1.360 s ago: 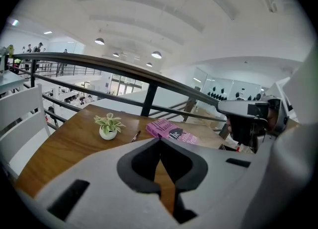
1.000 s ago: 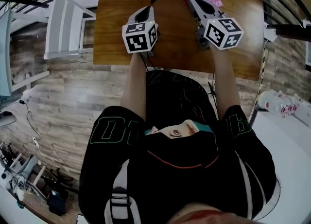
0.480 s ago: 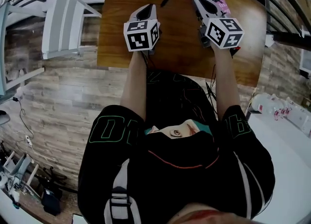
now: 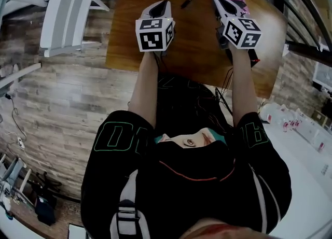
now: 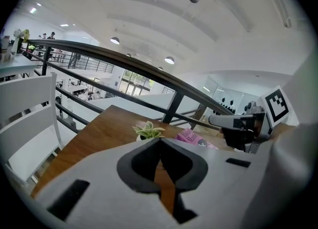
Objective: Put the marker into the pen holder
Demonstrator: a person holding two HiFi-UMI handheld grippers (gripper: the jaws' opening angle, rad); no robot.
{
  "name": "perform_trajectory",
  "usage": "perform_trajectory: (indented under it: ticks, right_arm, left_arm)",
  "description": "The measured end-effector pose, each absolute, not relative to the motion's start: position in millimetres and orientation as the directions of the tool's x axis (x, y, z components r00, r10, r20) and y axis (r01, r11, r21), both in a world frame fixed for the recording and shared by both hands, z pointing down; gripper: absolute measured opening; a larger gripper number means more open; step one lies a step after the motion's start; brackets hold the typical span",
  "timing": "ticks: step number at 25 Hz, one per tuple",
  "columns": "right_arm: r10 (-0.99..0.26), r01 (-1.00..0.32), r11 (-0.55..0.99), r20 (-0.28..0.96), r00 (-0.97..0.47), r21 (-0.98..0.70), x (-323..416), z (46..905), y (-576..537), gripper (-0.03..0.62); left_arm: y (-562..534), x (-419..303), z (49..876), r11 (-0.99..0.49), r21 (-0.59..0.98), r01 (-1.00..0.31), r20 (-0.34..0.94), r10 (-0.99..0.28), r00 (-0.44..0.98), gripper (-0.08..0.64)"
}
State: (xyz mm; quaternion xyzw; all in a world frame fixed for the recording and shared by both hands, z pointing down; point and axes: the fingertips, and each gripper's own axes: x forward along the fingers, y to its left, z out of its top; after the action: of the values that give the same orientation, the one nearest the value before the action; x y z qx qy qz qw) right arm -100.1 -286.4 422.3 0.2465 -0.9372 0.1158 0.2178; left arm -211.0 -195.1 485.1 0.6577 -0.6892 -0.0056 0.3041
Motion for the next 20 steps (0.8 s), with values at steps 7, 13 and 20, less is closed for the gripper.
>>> perform_trajectory:
  ticks: [7, 13, 20]
  right_arm:
    - [-0.375, -0.510, 0.855, 0.566, -0.735, -0.096, -100.5, 455.3, -292.2, 0.005]
    - [-0.347, -0.518, 0.847, 0.615, -0.708, -0.119, -104.7, 482.9, -298.3, 0.005]
    - [-0.340, -0.589, 0.781, 0.650, -0.679, -0.207, -106.7, 511.3, -317.6, 0.006]
  left_arm:
    - [-201.0, -213.4, 494.1, 0.151, 0.430, -0.890, 0.414, -0.909, 0.045, 0.006]
    - [-206.7, -211.9, 503.1, 0.151, 0.435, -0.888, 0.422, -0.905, 0.053, 0.006]
    - [-212.0, -210.4, 514.6, 0.163, 0.445, -0.881, 0.446, -0.893, 0.060, 0.006]
